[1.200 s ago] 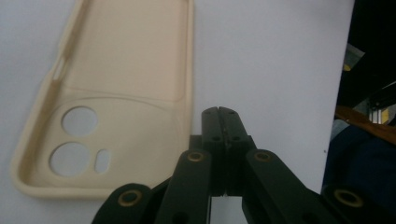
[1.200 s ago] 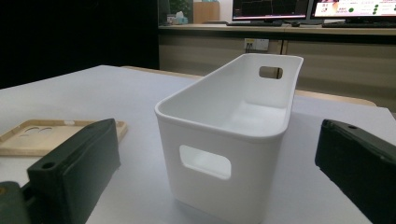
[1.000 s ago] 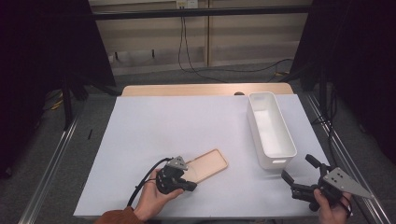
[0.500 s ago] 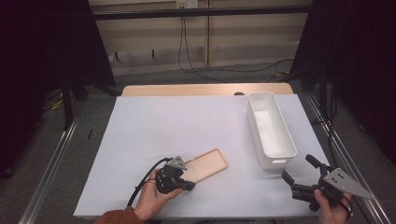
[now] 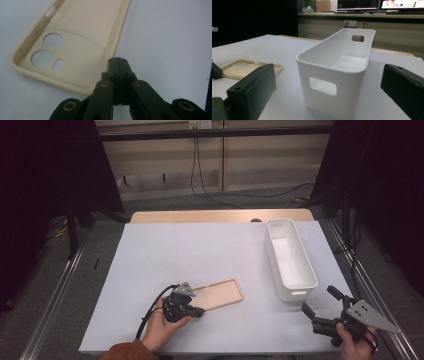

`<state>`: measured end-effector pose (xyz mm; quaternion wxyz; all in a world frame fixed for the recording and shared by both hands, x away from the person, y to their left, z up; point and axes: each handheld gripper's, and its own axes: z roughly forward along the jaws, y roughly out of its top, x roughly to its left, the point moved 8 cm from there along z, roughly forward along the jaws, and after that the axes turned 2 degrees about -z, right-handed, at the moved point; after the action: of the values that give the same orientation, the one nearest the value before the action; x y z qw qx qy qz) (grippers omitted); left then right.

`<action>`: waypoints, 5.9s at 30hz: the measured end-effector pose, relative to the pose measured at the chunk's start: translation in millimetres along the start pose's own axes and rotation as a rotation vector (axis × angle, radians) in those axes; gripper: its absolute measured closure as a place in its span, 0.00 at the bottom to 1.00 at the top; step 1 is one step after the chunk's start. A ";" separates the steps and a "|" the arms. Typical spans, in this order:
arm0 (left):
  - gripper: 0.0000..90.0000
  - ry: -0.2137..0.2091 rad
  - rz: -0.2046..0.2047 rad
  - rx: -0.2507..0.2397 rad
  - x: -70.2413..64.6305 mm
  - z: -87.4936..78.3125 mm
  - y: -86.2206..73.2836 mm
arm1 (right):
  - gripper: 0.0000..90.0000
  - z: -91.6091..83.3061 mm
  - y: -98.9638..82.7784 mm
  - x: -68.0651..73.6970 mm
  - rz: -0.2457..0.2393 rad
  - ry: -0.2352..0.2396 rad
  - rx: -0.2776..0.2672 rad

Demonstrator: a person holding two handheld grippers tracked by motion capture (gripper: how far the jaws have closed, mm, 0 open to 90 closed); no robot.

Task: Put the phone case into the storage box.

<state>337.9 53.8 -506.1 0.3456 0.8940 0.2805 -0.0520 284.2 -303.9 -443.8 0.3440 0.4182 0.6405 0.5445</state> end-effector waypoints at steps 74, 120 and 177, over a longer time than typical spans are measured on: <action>1.00 0.161 -0.078 -0.099 60.6 12.7 34.1 | 0.00 2.2 -1.7 -1.0 -0.012 -0.006 0.014; 1.00 0.239 -0.115 -0.143 85.2 20.4 51.5 | 0.00 2.8 -2.9 -0.4 -0.015 -0.002 0.020; 1.00 0.026 -0.045 -0.181 15.8 86.1 146.9 | 0.00 0.4 -3.3 -0.6 -0.010 0.007 0.018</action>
<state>438.8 -83.3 -489.3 0.4198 0.8533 0.3083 -0.0225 284.3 -304.4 -447.2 0.3405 0.4161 0.6489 0.5383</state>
